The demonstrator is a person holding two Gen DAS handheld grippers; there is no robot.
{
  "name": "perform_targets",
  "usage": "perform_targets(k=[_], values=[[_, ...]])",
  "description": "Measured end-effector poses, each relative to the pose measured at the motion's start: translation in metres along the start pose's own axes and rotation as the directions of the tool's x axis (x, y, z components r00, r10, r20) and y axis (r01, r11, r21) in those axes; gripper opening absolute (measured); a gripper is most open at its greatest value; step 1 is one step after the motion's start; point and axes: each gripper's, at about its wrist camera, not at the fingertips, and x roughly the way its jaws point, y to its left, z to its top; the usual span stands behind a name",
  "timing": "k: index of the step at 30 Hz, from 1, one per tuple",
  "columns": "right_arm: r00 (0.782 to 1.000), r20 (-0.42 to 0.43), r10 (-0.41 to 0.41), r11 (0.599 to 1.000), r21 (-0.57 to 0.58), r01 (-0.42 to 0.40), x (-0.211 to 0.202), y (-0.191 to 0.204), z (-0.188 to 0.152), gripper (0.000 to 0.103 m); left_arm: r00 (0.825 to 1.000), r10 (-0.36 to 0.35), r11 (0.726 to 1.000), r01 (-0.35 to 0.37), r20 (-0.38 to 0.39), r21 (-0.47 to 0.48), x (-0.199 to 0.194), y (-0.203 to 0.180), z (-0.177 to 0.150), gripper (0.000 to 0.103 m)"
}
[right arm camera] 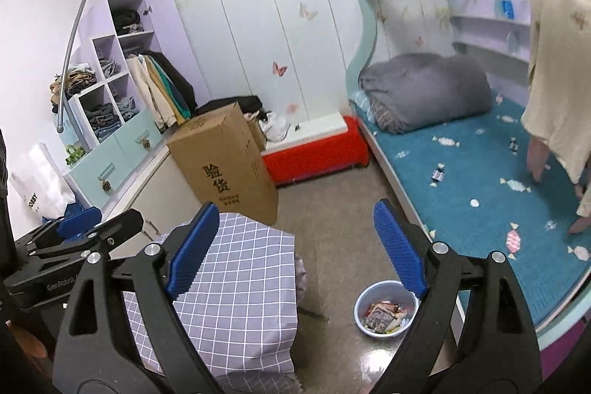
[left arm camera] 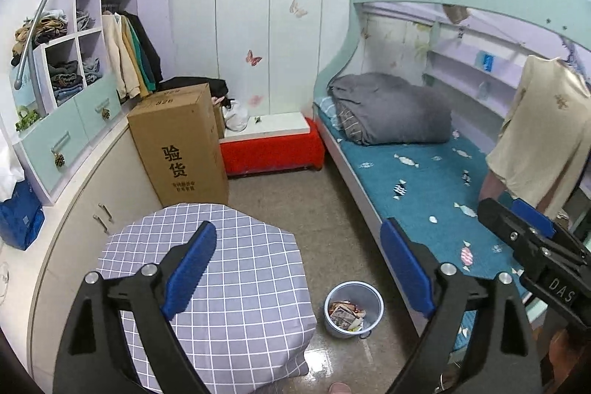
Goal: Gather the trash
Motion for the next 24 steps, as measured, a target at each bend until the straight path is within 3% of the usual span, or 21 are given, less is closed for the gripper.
perform_targets(k=[12,24], values=[[0.986,0.15,-0.073,0.995,-0.053,0.082,-0.084,0.053,-0.019,0.088,0.993,-0.04,0.999,0.036,0.109,0.035,-0.071,0.018,-0.019,0.093],[0.965,0.234,-0.12,0.983,-0.105,0.148,-0.12,0.074,-0.027,0.09,0.984,-0.046,0.997,0.035,0.175,0.064,-0.106,0.021,-0.023,0.095]])
